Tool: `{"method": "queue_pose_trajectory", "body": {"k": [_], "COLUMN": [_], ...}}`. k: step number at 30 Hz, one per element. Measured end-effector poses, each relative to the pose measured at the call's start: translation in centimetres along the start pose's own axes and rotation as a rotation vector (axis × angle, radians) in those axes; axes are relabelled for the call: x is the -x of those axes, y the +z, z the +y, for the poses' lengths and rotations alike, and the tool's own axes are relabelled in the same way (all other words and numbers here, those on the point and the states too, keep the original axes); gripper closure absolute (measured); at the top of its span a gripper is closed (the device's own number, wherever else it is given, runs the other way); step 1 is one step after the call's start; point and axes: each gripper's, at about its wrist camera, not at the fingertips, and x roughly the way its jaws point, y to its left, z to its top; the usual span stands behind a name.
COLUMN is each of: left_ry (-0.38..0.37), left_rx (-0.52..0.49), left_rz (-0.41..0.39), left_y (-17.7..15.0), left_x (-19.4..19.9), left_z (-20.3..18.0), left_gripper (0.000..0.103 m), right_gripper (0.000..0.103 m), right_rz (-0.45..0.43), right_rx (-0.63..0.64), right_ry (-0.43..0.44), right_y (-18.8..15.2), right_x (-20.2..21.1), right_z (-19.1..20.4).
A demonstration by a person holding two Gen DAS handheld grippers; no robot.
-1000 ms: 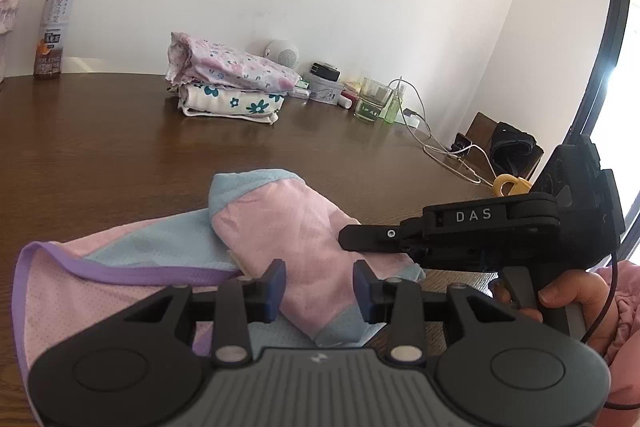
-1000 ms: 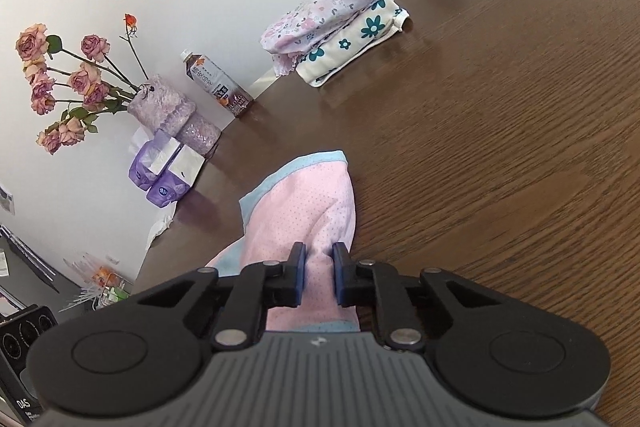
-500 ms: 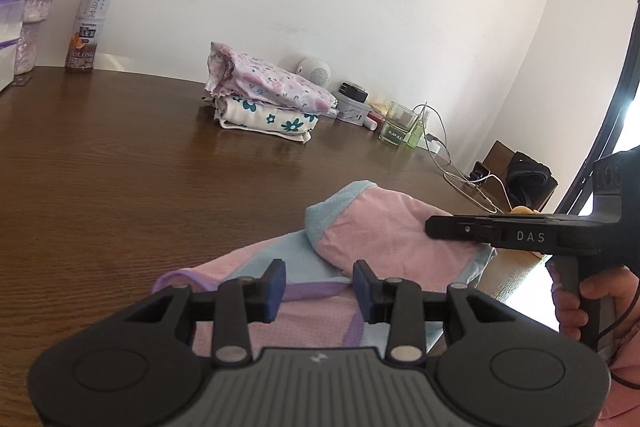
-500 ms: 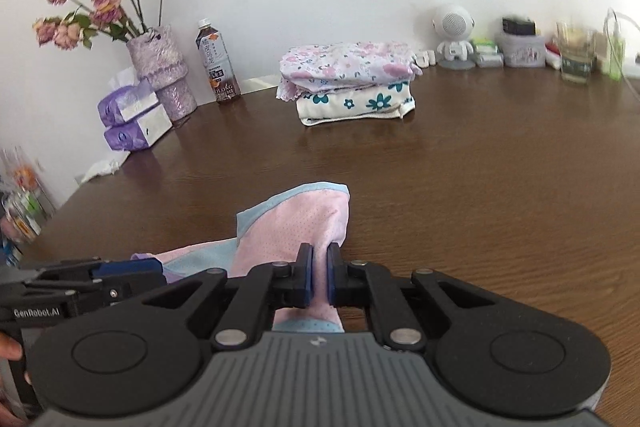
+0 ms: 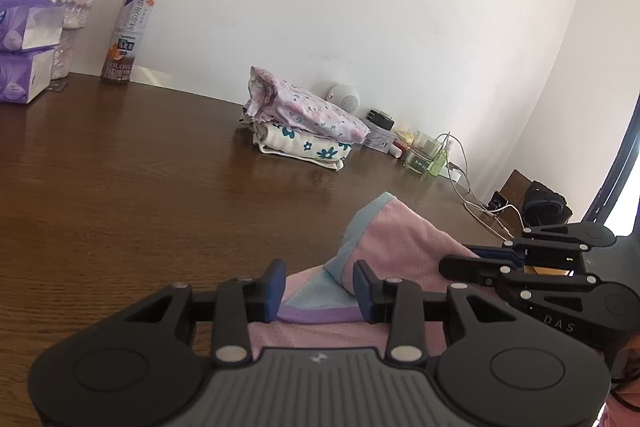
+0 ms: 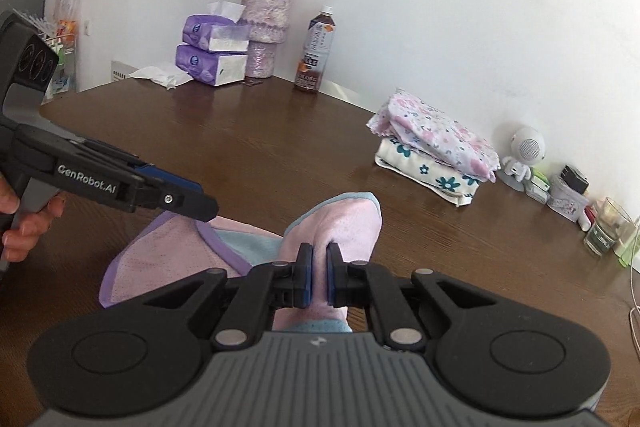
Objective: Fold clothes
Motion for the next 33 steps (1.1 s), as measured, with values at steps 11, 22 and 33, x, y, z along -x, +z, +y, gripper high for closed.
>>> {"method": "queue_pose_trajectory", "body": {"k": [11, 22, 33], "left_ry": [0.006, -0.030, -0.016], "left_rx": [-0.003, -0.050, -0.158], "left_rz": [-0.014, 0.003, -0.014], "left_y": [0.1, -0.4, 0.8], "left_x": [0.7, 0.3, -3.4], "left_z": [0.5, -0.4, -3.9], "left_gripper": [0.062, 0.063, 0.087], "right_gripper": [0.096, 0.073, 0.073], "right_rz": [0.045, -0.024, -0.032], "right_rx": [0.016, -0.271, -0.363], "right_ry": [0.138, 0.225, 0.175], "right_y": [-0.2, -2.1, -5.4], "right_x": [-2.5, -0.7, 0.0], "right_z": [3.8, 0.9, -0.9]}}
